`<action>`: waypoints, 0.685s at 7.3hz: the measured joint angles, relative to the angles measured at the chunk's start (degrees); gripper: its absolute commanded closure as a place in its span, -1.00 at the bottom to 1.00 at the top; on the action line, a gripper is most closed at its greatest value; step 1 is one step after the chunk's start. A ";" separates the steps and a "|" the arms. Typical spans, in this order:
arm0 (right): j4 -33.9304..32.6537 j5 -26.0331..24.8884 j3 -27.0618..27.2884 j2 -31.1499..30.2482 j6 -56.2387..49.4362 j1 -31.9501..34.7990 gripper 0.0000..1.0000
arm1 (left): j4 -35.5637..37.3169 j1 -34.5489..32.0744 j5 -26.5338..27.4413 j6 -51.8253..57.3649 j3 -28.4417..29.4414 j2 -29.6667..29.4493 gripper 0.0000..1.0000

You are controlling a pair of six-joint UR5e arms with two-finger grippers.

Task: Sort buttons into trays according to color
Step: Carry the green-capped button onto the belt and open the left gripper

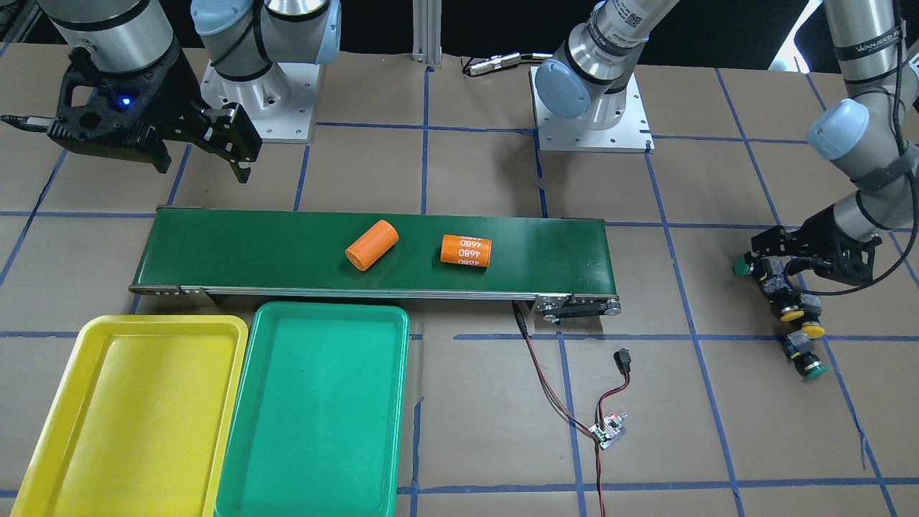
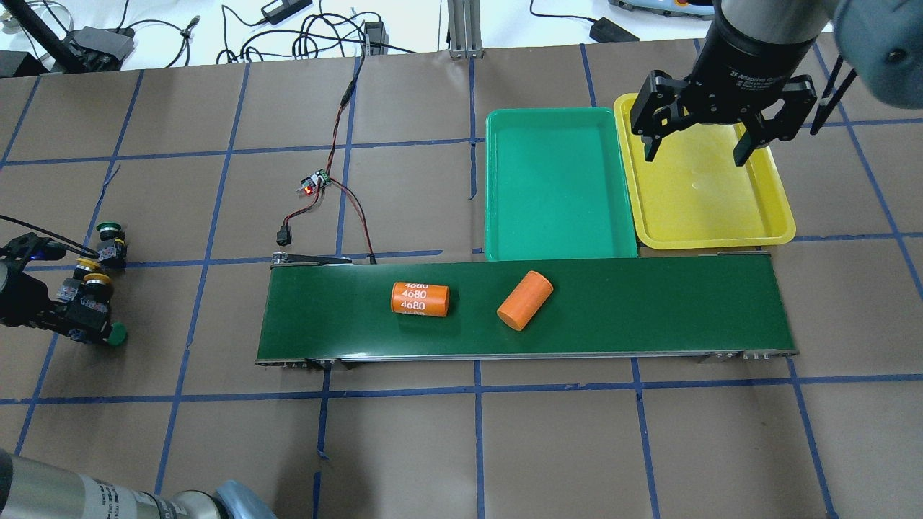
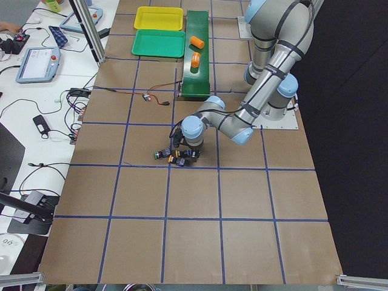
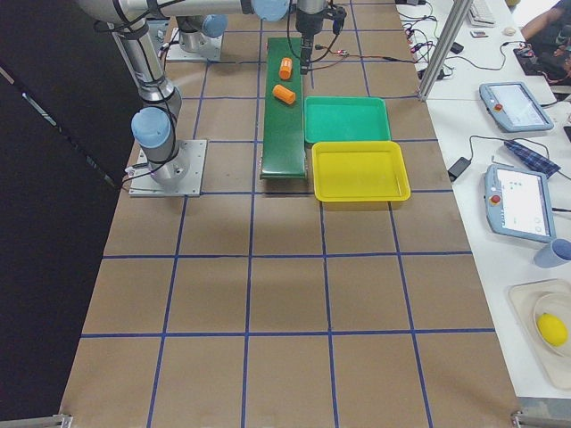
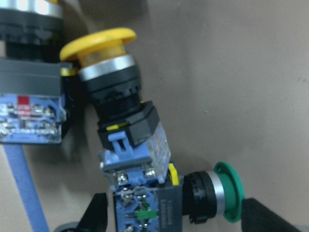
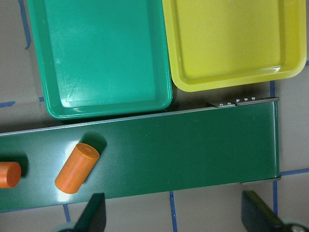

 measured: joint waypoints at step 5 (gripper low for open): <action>-0.08 0.00 0.25 0.00 0.00 0.00 -1.00 | 0.19 -0.97 -0.28 -0.82 -0.55 -1.59 -0.03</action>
